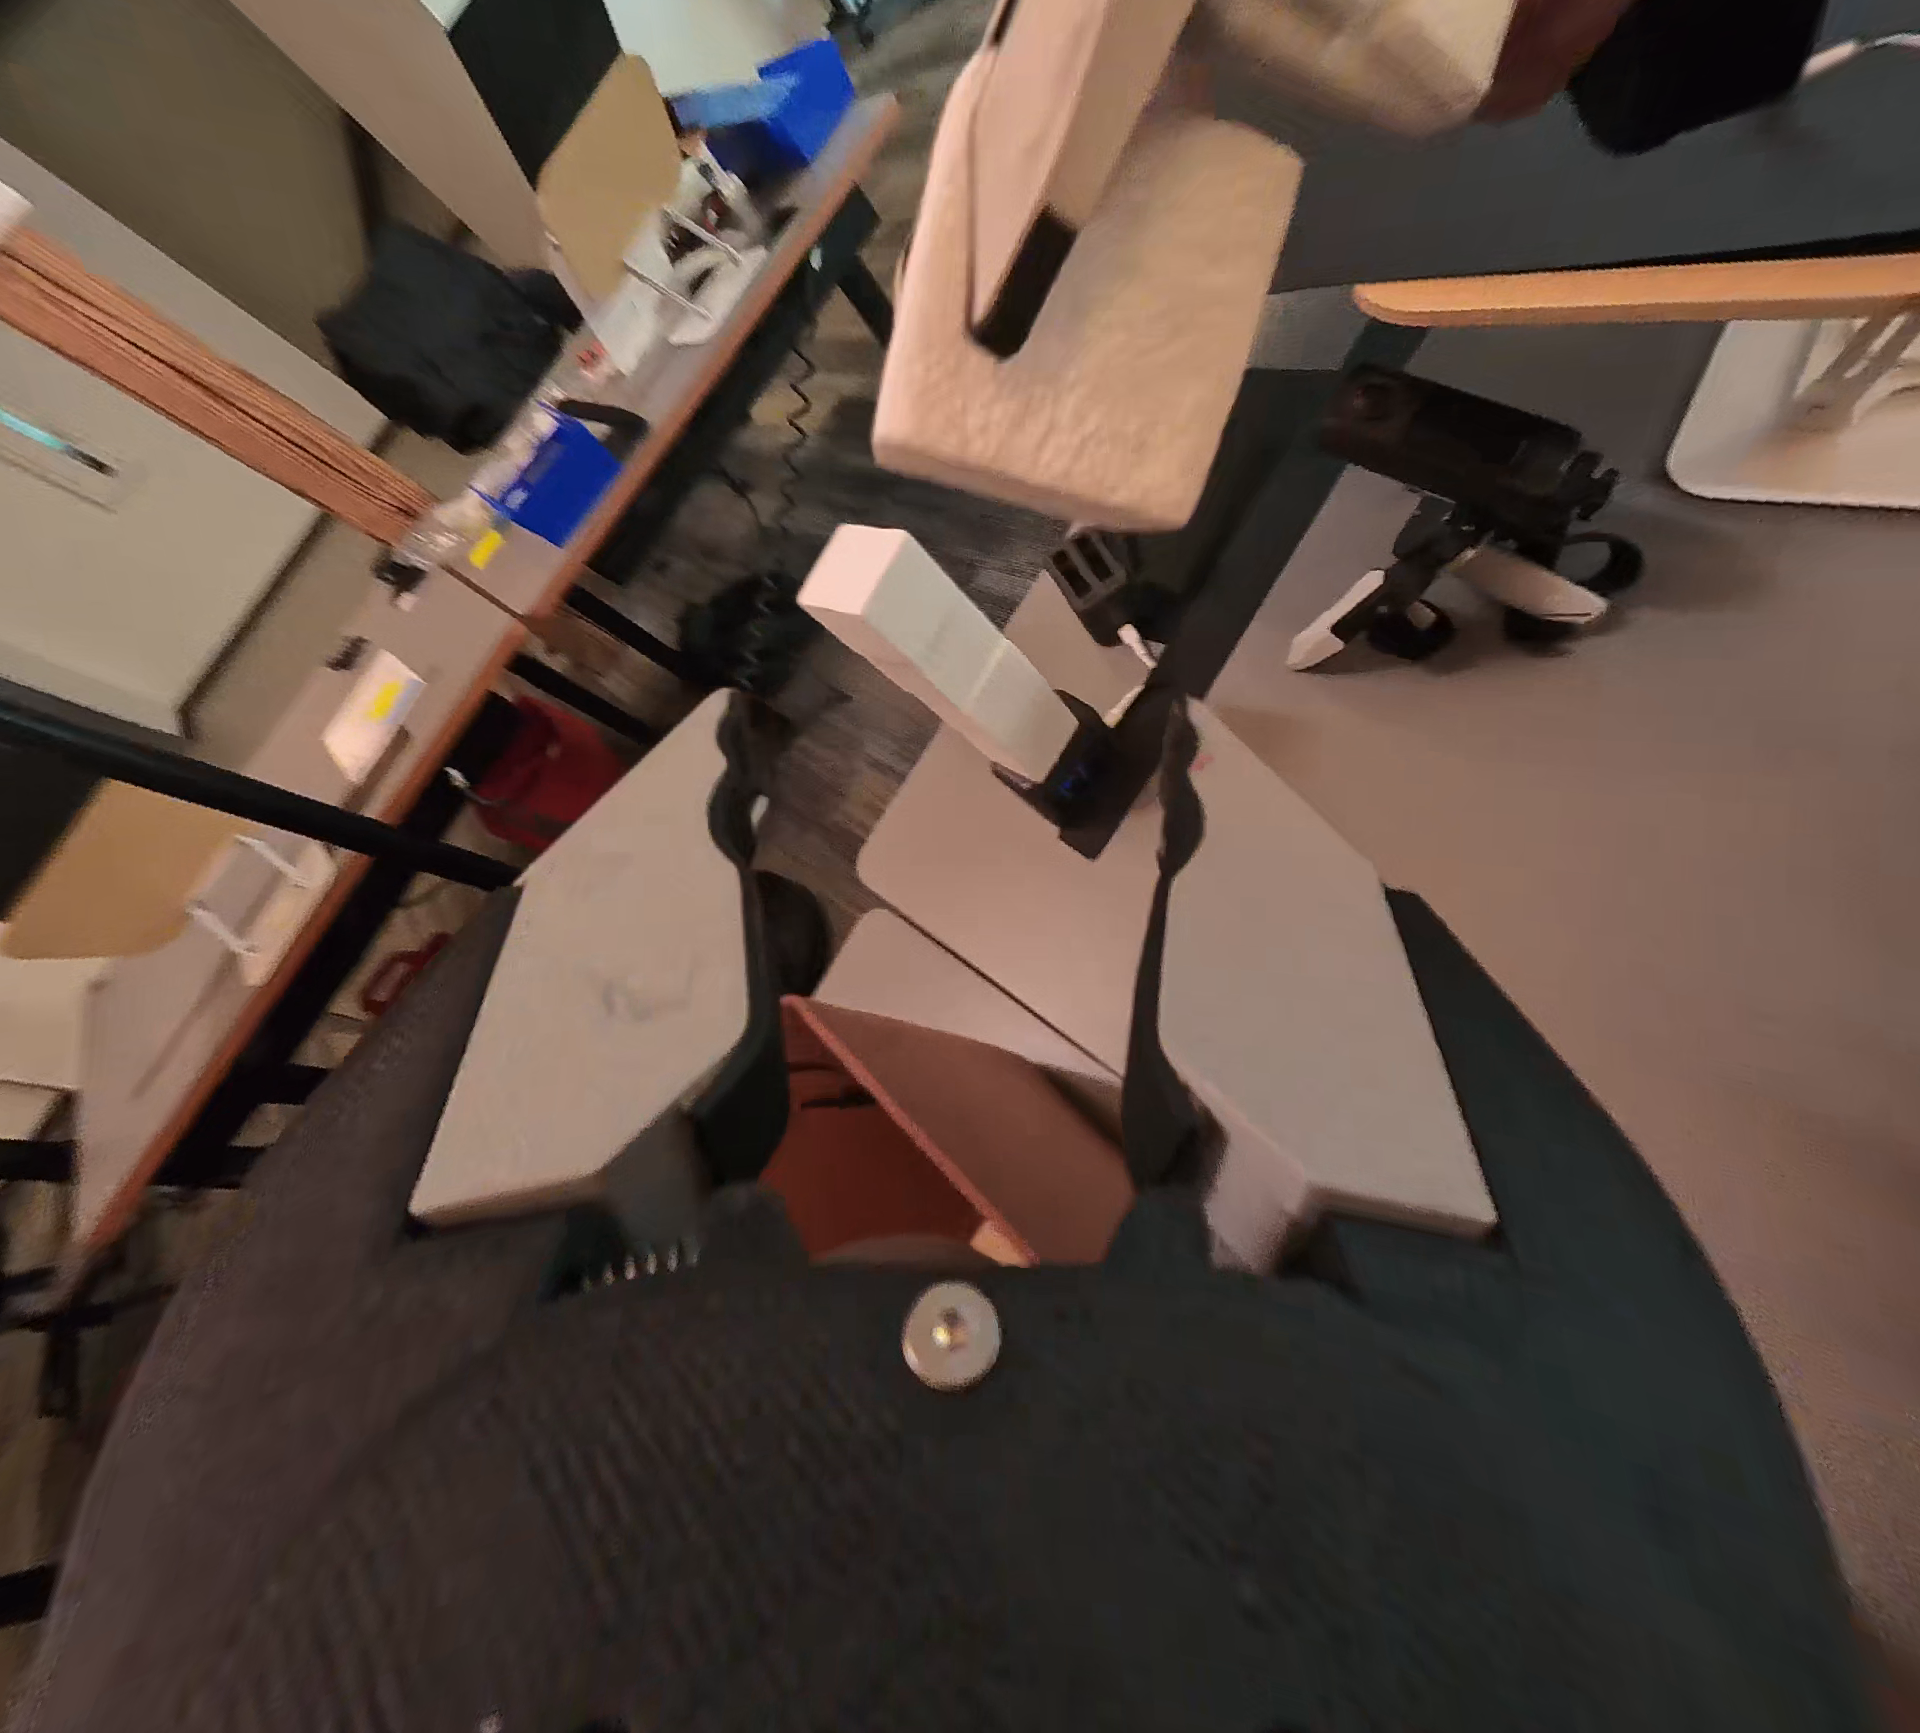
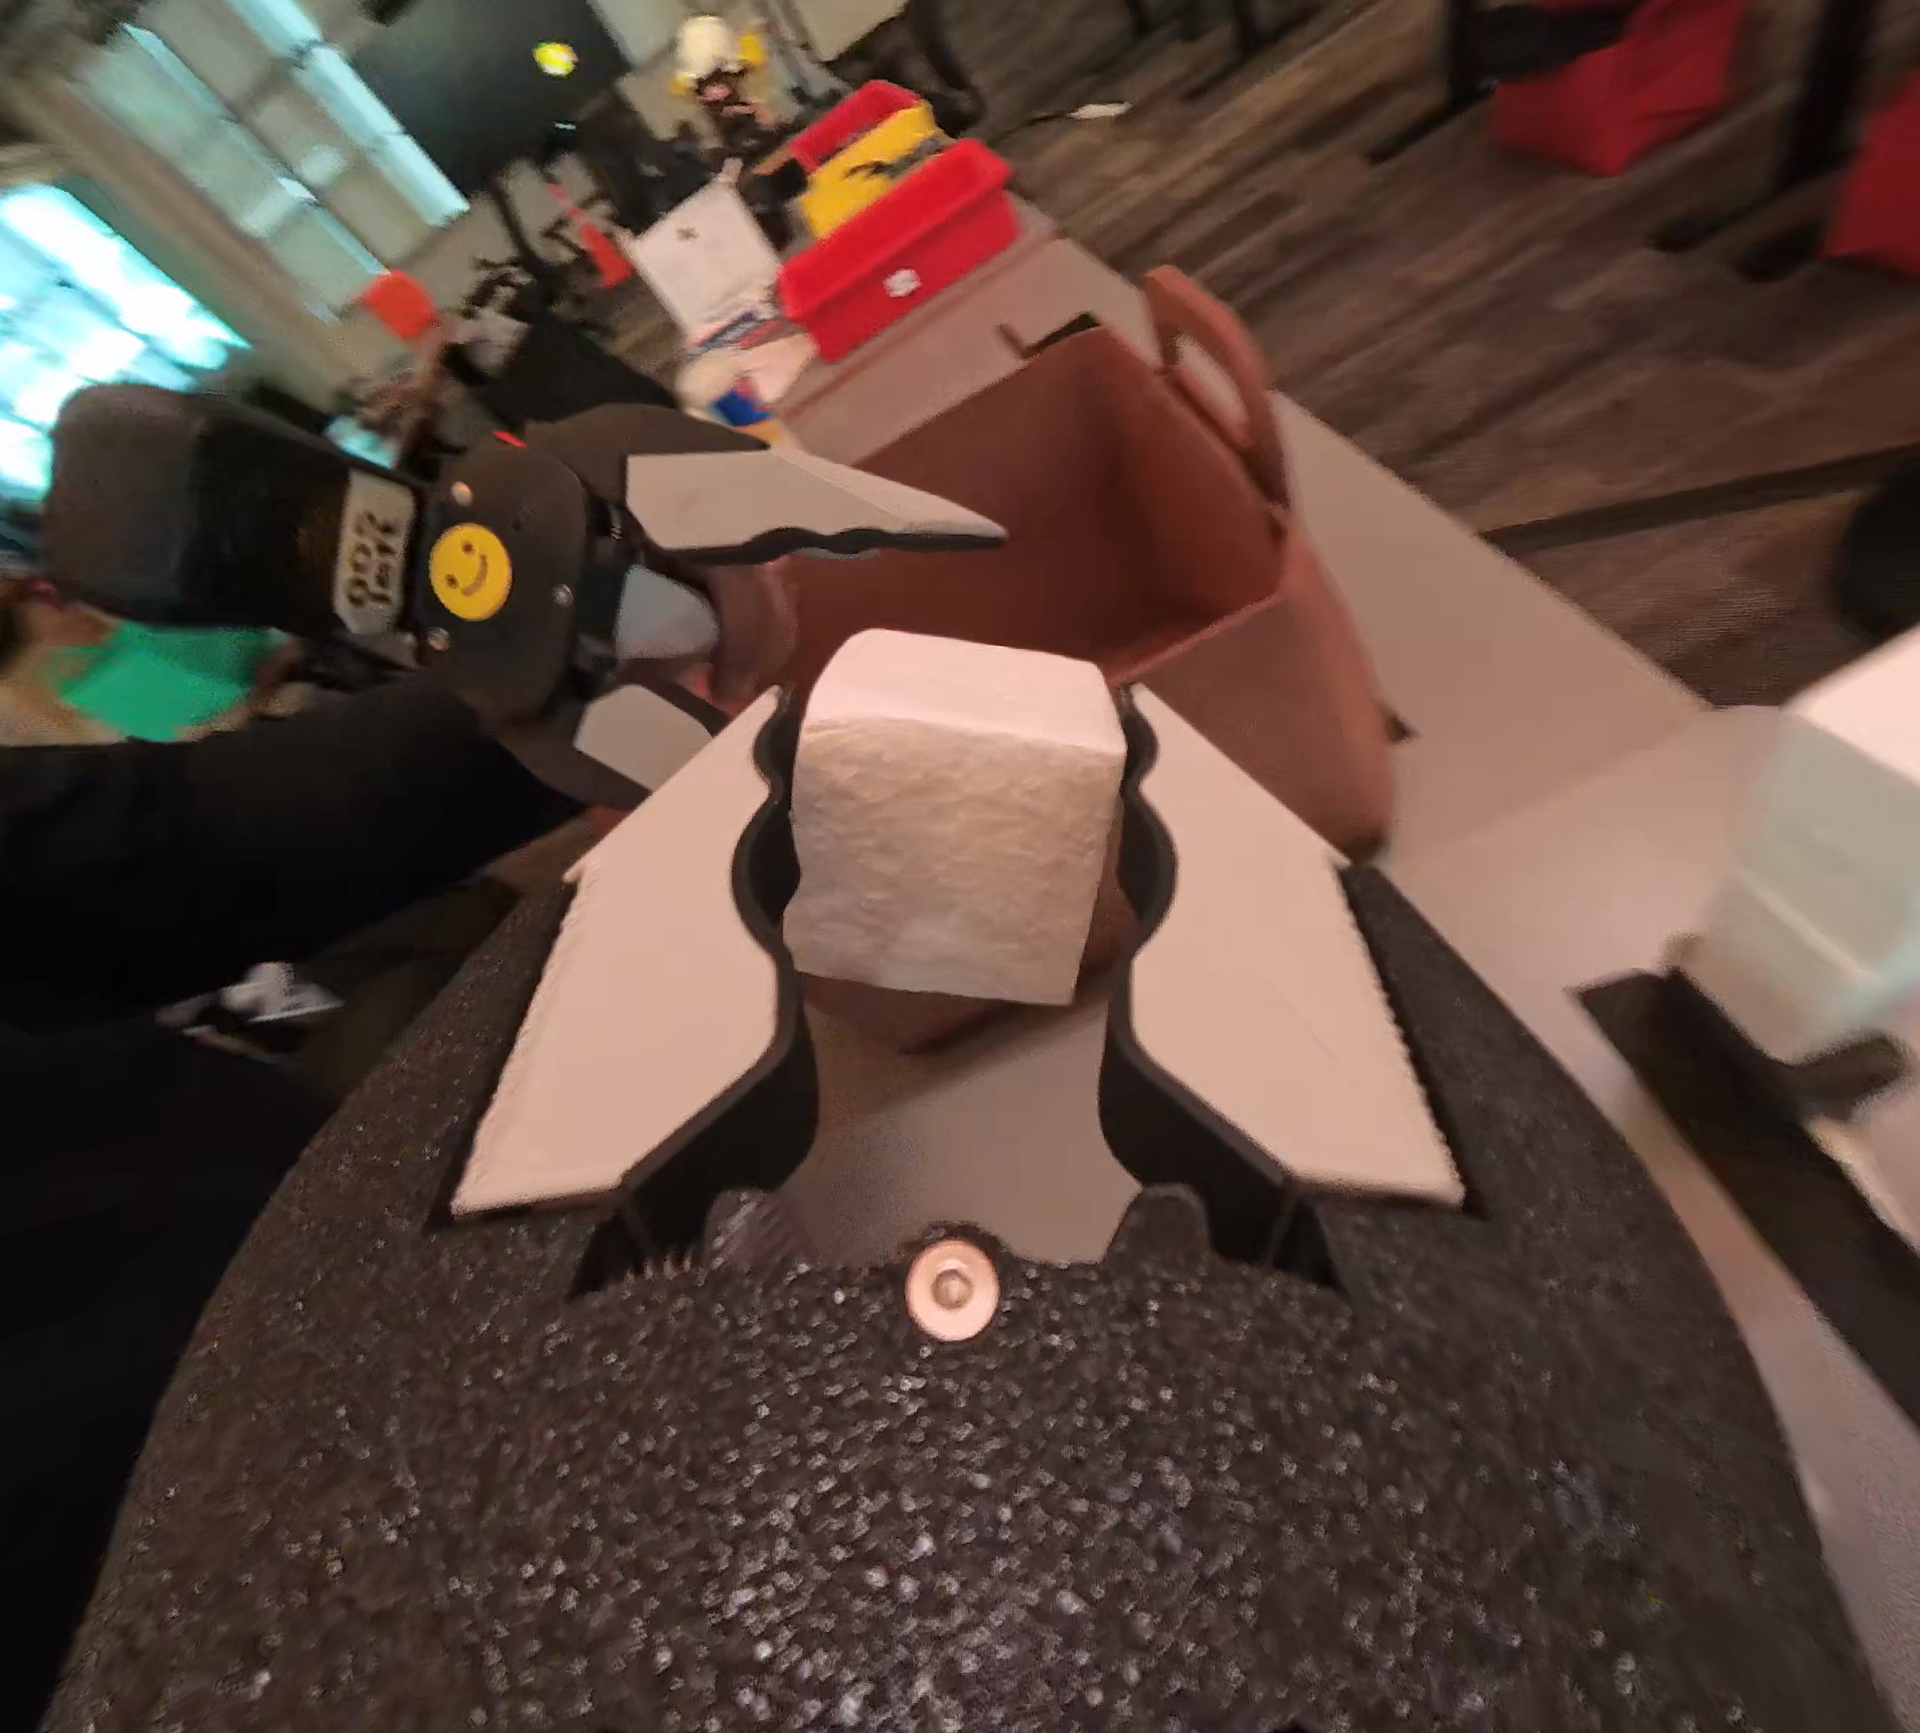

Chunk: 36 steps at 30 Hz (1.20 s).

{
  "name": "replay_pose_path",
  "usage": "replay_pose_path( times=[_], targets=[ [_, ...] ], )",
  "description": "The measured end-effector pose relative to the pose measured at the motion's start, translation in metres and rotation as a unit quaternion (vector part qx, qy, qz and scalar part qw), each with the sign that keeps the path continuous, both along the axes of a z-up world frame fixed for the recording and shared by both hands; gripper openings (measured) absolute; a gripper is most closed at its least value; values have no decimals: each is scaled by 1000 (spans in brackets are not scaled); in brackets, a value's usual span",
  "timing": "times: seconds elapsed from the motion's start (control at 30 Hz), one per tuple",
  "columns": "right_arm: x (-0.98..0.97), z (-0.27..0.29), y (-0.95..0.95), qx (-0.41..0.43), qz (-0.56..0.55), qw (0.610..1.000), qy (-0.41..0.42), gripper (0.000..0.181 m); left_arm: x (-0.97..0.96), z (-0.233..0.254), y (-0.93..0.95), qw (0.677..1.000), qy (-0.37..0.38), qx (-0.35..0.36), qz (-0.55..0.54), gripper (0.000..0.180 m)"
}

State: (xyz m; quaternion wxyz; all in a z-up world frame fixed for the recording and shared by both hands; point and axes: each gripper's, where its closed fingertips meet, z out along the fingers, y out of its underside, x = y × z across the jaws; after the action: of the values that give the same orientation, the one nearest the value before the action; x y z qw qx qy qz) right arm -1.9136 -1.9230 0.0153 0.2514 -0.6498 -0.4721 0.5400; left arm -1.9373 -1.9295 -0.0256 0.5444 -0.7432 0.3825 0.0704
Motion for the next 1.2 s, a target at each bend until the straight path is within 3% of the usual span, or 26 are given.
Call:
replay_pose_path(
  times=[0.1, 0.2, 0.33, 0.53, 0.6, 0.67, 0.73, 0.83, 0.97, 1.07, 1.2],
  targets=[
    [-12, 2, -26, -59, 45, 997, 21, 59, 7, 13, -12, 999, 30, 38, -19, 75],
    [-12, 2, -34, -89, 49, 994, 39, 60, 27, 14, -19, 993, 74, 53, -72, 53],
    [8, 0, -23, -103, 14, 993, 59, 58, 44, 15, -7, 973, 174, 45, -145, 52],
    [45, -19, -21, -83, 22, 995, 39, 58, 59, 7, 7, 882, 386, 31, -270, 51],
    [51, -29, -22, -44, 45, 998, 7, 58, 60, 5, 9, 853, 432, 37, -291, 51],
    [52, -37, -19, 6, 65, 997, -27, 58, 59, 3, 13, 844, 449, 40, -292, 51],
    [48, -36, -9, 35, 76, 996, -41, 58, 52, 4, 23, 865, 435, 37, -250, 52],
    [35, -27, 23, 65, 72, 994, -50, 58, 18, 6, 37, 927, 361, -7, -101, 80],
    [7, -27, 105, 132, 33, 987, -83, 58, 2, -9, -5, 990, 107, -92, 17, 71],
    [-15, -48, 165, 156, -4, 979, -134, 58, 11, -41, -54, 988, -36, -147, 37, 65],
    [-27, -82, 205, 168, -60, 965, -191, 59, 14, -90, -110, 974, -67, -209, 57, 65]
  ],
)
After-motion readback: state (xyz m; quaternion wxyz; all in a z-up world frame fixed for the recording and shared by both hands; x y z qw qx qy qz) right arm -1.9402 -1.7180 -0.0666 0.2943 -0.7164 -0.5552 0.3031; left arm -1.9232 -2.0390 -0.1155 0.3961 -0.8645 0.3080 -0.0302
